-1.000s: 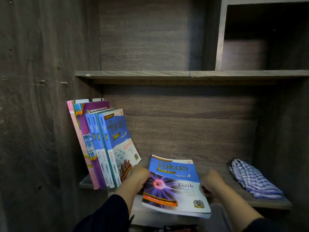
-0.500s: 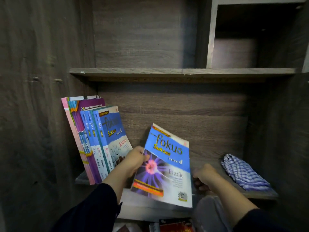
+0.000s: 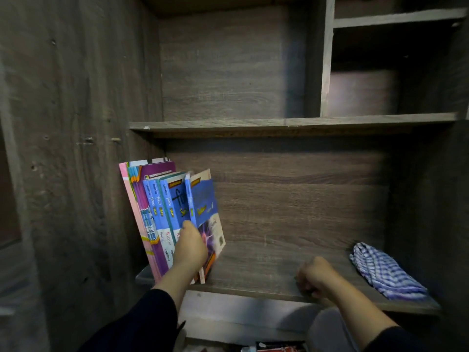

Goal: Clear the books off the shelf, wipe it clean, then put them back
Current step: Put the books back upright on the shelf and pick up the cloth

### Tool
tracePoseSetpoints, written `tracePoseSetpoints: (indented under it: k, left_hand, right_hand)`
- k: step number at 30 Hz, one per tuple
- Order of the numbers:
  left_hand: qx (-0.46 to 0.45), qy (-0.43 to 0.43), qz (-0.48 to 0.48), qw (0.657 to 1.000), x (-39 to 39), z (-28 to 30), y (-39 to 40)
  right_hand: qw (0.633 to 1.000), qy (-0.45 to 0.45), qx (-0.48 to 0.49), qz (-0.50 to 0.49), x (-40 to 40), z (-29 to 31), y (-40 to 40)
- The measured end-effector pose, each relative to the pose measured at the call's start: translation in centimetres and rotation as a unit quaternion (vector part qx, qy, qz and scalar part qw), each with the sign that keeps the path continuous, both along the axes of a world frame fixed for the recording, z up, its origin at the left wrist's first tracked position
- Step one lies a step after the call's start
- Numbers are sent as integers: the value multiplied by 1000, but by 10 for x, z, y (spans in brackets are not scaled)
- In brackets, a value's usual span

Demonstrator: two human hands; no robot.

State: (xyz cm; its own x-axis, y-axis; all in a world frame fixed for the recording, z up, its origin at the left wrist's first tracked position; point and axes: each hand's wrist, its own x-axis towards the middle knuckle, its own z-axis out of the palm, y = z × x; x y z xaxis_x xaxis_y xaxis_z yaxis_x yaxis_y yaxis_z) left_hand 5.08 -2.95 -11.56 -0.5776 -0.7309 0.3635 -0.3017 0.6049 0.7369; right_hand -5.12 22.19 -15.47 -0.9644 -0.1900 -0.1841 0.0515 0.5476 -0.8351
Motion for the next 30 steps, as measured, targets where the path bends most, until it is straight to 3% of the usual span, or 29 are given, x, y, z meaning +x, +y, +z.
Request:
tracePoseSetpoints:
  k: [6,12,17,21,22,25,30]
  left_hand:
    - [-52,7,35,998,6,-5,6]
    - [-164,-69,81,981,20,-5,5]
    - [-382,-156,3,911,20,-13,7]
    - [-573,-229,-119,778,7,-32,-5]
    - [-588,-250,-136,757,7,-38,-8]
    - [-576,-331,-105,740,6,-47,-18]
    - [-535,-356,-66,764,1,-46,-4]
  right_hand:
    - [1000,19,-9,2,-1,-4,-6]
    - [999,28,12,9,-5,-5,-10]
    - [999,15,26,22,-11,-9,-14]
    - [999,20,34,32,-16,-14,-20]
    - [998,22,39,32,-17,-15,-22]
    - [997,32,55,32,-18,-15,-25]
    - [997,42,56,29,-12,-12,-24]
